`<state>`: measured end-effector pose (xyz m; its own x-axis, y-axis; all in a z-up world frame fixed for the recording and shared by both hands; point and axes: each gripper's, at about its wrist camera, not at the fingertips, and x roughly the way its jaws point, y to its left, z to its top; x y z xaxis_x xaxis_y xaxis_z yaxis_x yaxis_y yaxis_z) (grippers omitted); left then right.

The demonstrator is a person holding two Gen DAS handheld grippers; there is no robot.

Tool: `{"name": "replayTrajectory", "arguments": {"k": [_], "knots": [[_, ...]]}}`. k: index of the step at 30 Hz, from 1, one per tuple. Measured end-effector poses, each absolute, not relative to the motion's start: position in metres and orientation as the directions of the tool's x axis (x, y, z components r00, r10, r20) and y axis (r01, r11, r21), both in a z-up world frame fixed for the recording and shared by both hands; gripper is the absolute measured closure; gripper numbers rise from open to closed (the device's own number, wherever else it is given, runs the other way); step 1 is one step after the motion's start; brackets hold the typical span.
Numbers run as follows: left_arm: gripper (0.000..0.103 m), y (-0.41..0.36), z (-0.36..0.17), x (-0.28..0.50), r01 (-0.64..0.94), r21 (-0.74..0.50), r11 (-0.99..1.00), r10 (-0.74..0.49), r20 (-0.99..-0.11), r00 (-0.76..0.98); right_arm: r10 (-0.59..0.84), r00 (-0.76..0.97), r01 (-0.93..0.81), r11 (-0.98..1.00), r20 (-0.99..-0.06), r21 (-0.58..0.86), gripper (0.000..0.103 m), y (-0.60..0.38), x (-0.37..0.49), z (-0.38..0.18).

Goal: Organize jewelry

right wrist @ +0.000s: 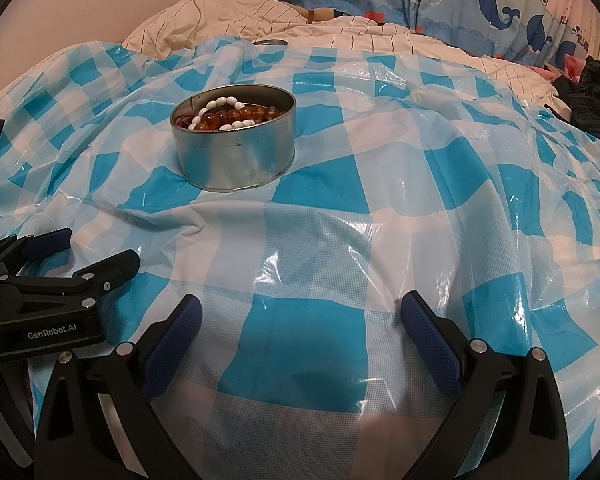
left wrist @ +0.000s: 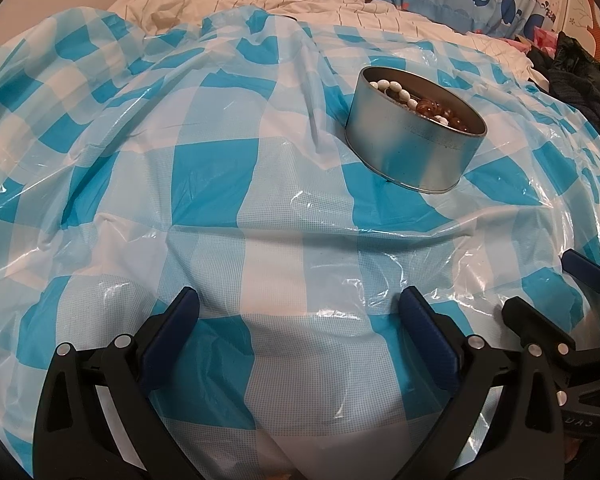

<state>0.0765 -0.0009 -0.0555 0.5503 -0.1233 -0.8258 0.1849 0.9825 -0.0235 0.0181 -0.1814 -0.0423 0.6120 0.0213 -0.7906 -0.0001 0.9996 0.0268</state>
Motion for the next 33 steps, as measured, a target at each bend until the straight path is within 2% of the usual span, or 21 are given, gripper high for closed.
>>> {"name": "replayTrajectory", "arguments": {"k": [33], "knots": [[0.007,-0.0019,-0.0557,0.0766,0.175,-0.009,0.985,-0.106,-0.827,0.552,0.019,0.612,0.0,1.0,-0.791,0.024,0.007,-0.1805,0.018,-0.0419]]}}
